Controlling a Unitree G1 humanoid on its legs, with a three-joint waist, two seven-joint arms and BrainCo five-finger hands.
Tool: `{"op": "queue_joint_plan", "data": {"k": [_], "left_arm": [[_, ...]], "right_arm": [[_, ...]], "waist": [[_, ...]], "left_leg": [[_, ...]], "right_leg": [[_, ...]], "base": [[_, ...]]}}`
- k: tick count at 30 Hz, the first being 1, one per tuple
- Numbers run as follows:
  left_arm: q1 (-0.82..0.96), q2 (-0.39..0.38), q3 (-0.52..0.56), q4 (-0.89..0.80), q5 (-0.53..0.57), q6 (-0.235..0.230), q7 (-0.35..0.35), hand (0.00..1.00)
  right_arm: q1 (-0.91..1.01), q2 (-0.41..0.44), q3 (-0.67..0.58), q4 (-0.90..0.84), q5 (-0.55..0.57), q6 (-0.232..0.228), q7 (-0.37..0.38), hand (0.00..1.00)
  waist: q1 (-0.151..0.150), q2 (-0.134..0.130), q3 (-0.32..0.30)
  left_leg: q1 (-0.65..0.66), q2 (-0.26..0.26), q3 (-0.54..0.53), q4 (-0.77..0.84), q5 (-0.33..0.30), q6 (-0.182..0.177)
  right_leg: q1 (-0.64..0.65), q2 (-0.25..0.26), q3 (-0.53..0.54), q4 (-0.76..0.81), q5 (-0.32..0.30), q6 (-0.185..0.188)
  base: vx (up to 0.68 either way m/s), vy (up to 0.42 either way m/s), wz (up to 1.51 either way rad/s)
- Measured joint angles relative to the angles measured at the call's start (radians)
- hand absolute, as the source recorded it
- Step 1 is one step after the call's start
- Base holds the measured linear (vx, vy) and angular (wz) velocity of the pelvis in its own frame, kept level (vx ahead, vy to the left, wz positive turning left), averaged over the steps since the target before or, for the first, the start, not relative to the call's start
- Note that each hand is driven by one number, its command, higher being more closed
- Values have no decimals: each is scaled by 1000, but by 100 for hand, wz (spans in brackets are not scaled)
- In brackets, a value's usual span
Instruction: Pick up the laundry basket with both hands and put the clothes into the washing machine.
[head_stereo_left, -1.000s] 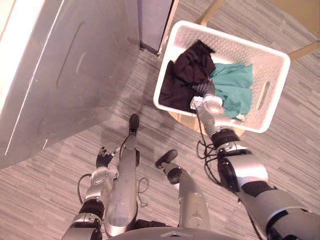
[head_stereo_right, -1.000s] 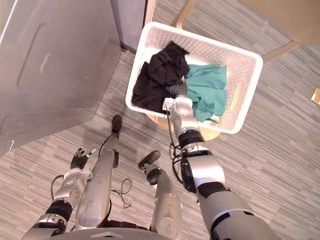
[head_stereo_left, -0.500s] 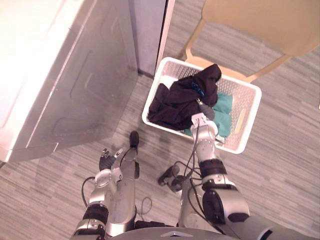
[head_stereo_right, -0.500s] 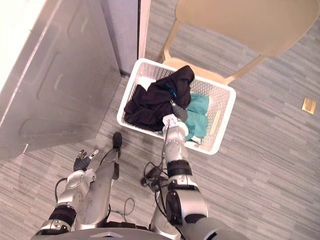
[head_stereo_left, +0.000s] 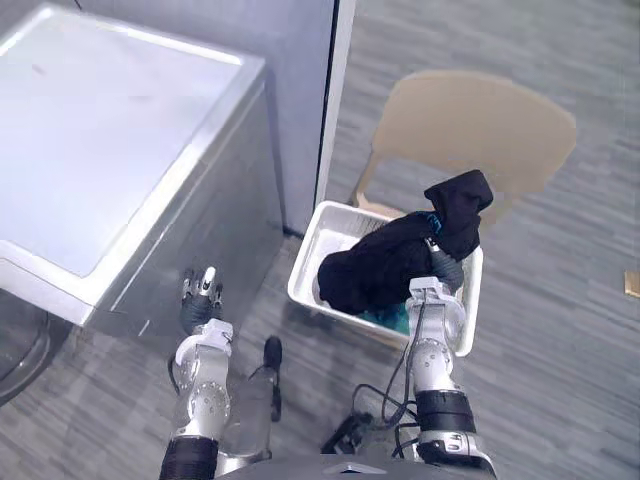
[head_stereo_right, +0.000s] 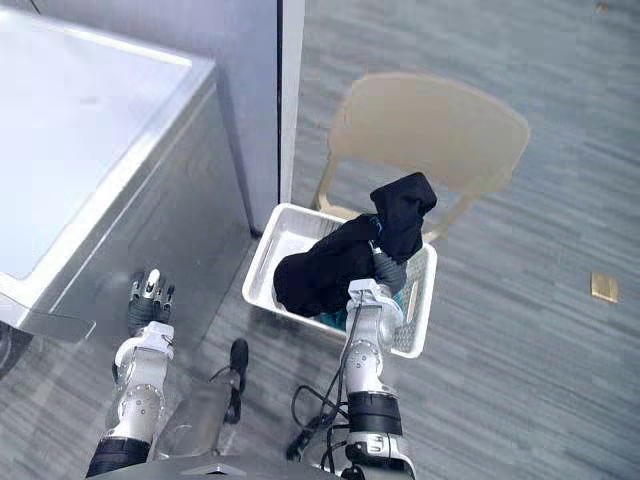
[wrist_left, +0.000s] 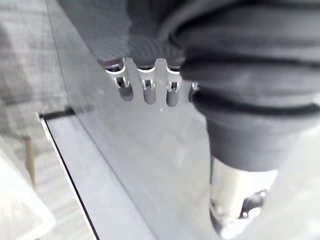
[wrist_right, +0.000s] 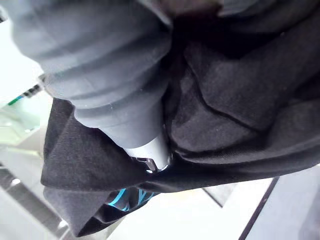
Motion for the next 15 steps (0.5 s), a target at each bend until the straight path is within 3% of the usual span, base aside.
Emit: {"op": "queue_joint_plan", "data": {"k": [3,7,15], "left_arm": [[10,3,-34,-88,-4,-27,0,0],[-63,15,-73,-153,64,-36,-41,0],[-301,84,-96,-75,320,-19,-28,0]], "right_arm": [[21,0,-6,-1,0,0,9,100],[0,-9,-6,13,-8,7,36,100],[-160,-77,60,14,-35,42,68,100]], "waist": [[-9,8,-55],[-16,54,-110],[-56,65,-137]], "left_leg": [[39,2,1,-35,11,-9],[106,24,49,-96,23,-8],[194,52,147,-140,26,-4]], "right_leg": [[30,20,2,-47,15,9],[66,75,57,-168,83,17],[105,140,192,-326,186,17]], "base": [[52,-50,-8],[44,-27,-43],[-6,-2,-49]]}}
